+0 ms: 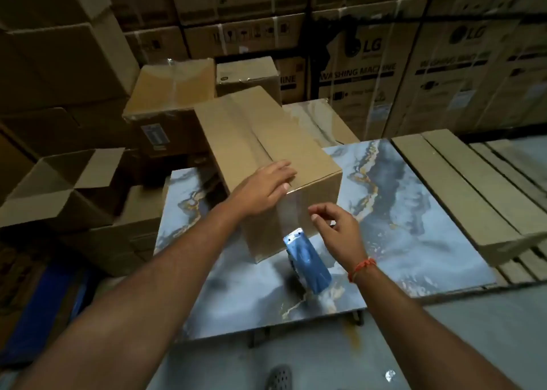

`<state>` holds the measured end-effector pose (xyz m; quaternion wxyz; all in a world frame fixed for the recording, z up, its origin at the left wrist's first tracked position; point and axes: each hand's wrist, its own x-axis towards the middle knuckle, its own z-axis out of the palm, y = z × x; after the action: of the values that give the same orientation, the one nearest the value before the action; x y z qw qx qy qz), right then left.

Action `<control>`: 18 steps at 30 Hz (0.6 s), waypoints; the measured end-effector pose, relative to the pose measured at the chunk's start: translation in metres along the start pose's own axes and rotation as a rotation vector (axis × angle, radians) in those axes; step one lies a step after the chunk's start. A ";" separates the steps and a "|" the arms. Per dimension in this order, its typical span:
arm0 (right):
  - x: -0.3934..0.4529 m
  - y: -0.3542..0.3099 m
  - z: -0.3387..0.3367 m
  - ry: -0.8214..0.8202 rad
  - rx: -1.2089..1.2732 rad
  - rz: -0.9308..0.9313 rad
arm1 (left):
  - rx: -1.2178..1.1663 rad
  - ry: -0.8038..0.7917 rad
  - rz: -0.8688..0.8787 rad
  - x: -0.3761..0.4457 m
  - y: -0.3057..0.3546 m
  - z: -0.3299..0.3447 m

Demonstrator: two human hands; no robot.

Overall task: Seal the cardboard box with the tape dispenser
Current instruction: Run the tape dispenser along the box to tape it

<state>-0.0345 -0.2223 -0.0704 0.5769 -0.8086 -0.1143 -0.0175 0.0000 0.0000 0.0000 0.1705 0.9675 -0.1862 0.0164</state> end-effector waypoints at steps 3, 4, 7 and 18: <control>-0.011 0.007 0.003 0.051 -0.051 0.052 | 0.019 -0.132 0.132 0.013 -0.019 0.003; -0.017 0.012 0.003 0.049 -0.078 0.065 | 0.023 -0.186 0.165 0.016 -0.021 0.001; -0.030 0.028 0.003 0.007 -0.142 0.067 | 0.028 -0.266 0.269 0.027 -0.028 -0.004; -0.052 0.054 0.005 -0.292 -0.195 0.094 | 0.123 -0.371 0.486 0.032 -0.040 -0.017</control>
<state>-0.0748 -0.2428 -0.1304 0.4733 -0.8590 -0.1568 0.1163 0.0450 0.0289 0.0058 0.0657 0.8897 -0.4384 -0.1087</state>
